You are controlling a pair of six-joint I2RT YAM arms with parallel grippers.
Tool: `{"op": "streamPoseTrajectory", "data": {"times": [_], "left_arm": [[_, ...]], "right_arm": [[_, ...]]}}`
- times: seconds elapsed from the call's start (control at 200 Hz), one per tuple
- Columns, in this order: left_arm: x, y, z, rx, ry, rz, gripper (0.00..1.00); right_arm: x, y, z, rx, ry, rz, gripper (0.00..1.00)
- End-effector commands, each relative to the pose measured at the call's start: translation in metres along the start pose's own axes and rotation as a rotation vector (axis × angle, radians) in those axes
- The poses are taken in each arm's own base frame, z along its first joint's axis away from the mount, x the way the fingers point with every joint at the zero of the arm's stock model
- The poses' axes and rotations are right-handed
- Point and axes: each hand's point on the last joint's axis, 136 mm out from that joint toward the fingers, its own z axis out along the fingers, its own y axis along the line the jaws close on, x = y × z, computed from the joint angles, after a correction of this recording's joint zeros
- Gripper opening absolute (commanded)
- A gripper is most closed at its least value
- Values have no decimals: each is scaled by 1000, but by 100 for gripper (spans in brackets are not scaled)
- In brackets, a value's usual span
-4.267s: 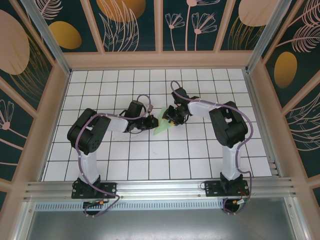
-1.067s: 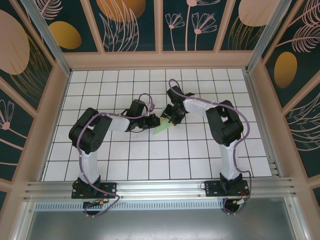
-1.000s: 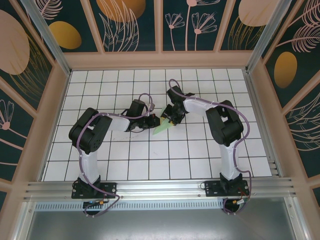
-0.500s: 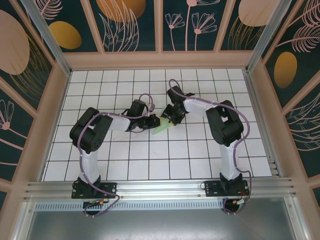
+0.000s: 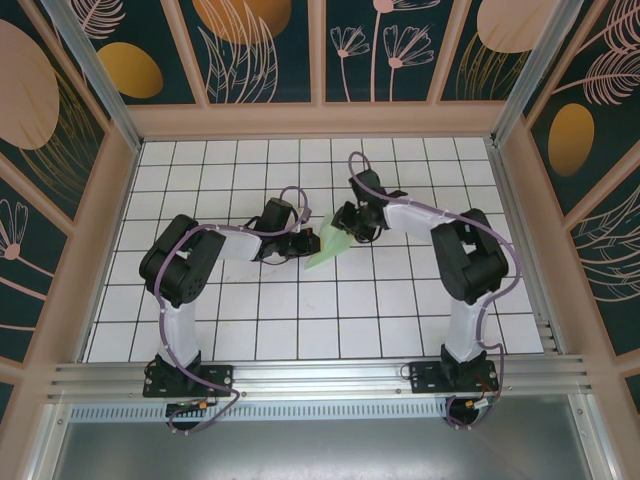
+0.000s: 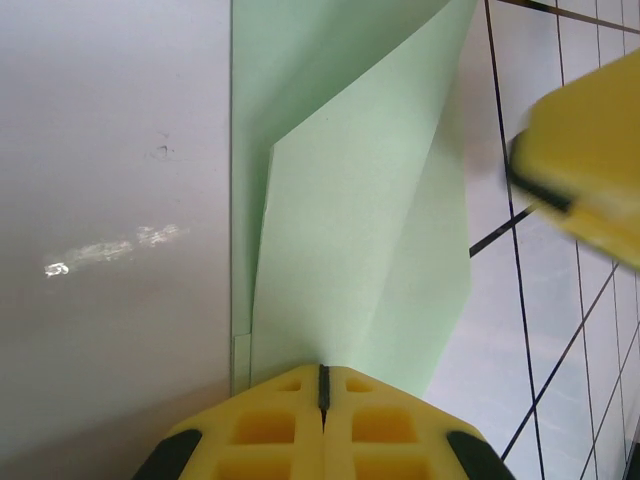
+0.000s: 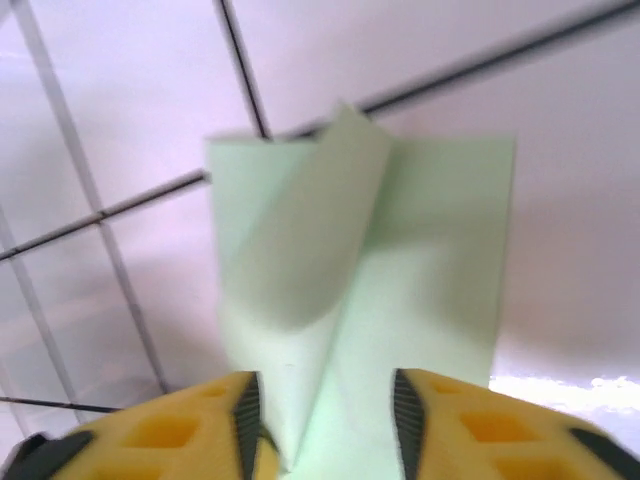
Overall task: Fold a paper plane with a square sheet of paper (pick it up from the middle)
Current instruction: Fourth fold the wing at the center of the table.
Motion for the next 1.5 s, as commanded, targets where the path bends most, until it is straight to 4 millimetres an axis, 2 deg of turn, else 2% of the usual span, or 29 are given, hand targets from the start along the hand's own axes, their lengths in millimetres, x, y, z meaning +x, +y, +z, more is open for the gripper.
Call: {"op": "streamPoseTrajectory", "data": {"times": [0.0,0.13,0.275,0.455,0.661,0.671,0.686,0.881,1.136,1.276,1.356,1.491], "left_arm": [[30,42,5,-152,88,-61,1],[32,45,5,-172,95,-70,1],[32,48,4,-187,92,-89,0],[33,48,2,-193,91,-96,0],[35,50,2,-198,97,-106,0],[26,44,3,-187,82,-95,0],[24,42,3,-185,78,-92,0],[24,43,3,-197,83,-99,0],[30,50,1,-230,108,-100,0],[33,54,-1,-252,111,-92,0],[33,55,-1,-250,113,-92,0],[32,53,-1,-246,111,-88,0]], "right_arm": [[-9,32,-14,-170,-58,-128,28],[12,33,2,-229,34,-186,13],[24,32,13,-265,92,-215,7],[34,22,30,-251,152,-222,6],[42,24,34,-301,191,-249,5],[42,25,34,-304,192,-252,5],[43,25,34,-305,194,-255,5],[47,7,46,-239,224,-253,5],[36,-13,54,-185,210,-246,5],[17,-10,48,-192,158,-249,5],[12,3,43,-232,147,-264,5],[32,32,35,-309,188,-310,5]]}}
